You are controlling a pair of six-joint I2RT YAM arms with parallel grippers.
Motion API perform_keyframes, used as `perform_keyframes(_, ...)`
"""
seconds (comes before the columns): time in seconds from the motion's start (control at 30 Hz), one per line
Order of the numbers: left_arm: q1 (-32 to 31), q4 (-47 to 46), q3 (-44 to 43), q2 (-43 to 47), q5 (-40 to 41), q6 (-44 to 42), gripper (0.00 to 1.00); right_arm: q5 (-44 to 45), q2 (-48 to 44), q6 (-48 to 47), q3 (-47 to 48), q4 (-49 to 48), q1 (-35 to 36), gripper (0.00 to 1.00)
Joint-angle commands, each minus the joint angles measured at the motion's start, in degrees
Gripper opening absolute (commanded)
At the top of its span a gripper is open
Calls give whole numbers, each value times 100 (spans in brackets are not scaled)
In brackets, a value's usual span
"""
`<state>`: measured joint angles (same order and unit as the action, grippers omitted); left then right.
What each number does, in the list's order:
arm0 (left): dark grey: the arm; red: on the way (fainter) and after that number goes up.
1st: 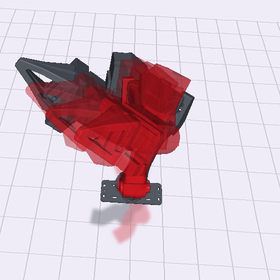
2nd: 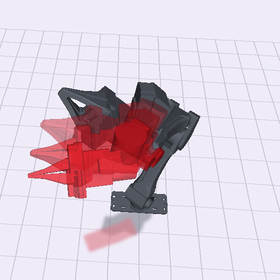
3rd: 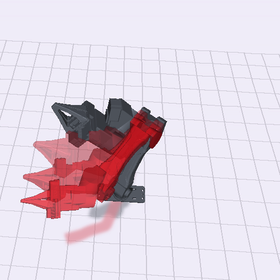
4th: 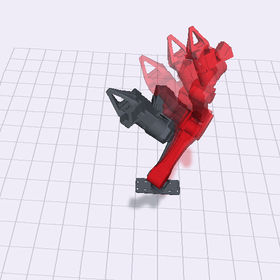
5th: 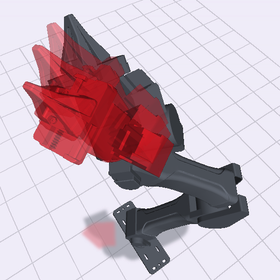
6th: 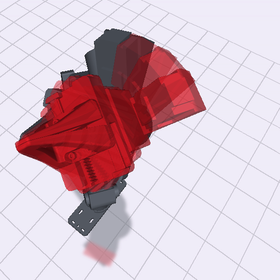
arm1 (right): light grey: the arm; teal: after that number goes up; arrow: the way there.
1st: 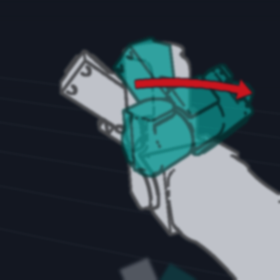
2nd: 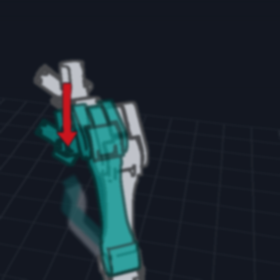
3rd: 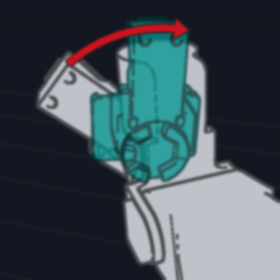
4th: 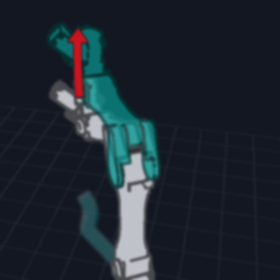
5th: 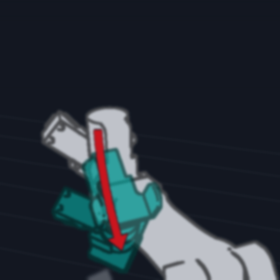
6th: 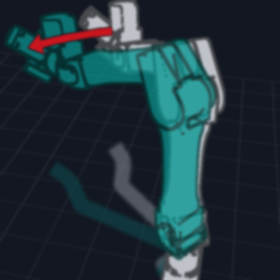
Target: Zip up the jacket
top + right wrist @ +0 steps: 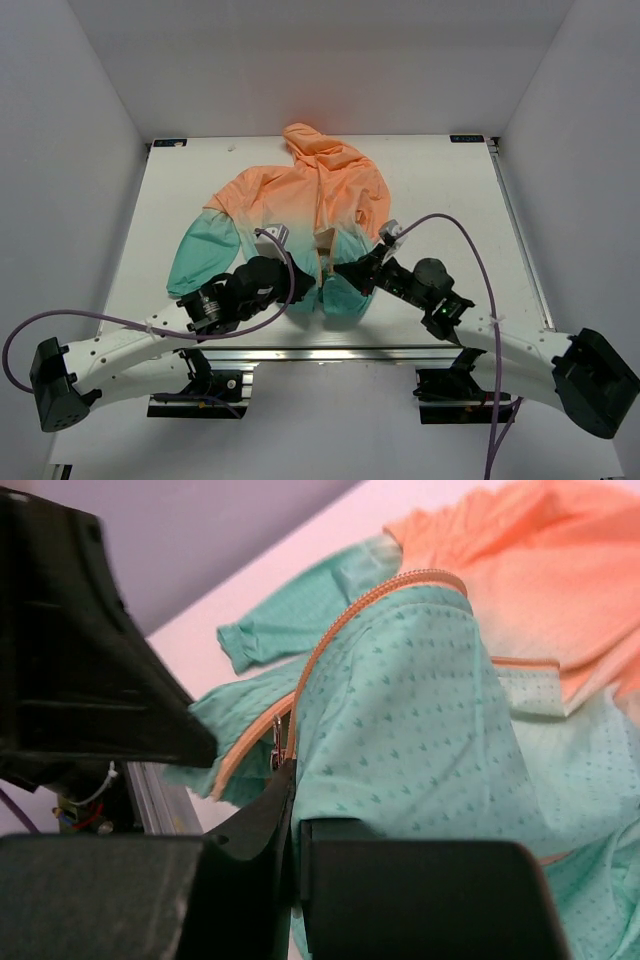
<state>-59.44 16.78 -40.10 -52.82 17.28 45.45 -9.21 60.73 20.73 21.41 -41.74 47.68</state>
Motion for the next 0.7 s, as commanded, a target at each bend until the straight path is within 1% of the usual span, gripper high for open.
perform_keyframes(0.0,-24,-60,-139,298,39,-71,0,34,-561,-157,-311,-836,4,0)
perform_keyframes(0.13,-24,-17,-174,386,258,-115,0,-203,-1246,-254,-523,-784,4,0)
perform_keyframes(0.23,-24,-43,-235,325,364,-168,0,-695,-1388,-394,-603,-748,4,0)
perform_keyframes(0.3,-24,-130,-297,237,382,-177,0,-933,-1319,-342,-603,-766,4,0)
perform_keyframes(0.4,-24,-349,-411,70,268,-273,0,-1100,-976,-298,-568,-993,4,0)
perform_keyframes(0.5,-24,-438,-543,-71,215,-379,0,-1179,-598,-333,-392,-977,4,0)
perform_keyframes(0.6,-24,-421,-631,-132,162,-423,0,-1074,-264,-403,-217,-820,4,0)
perform_keyframes(0.67,-24,-421,-640,-115,74,-458,0,-750,-220,-325,-155,-810,4,0)
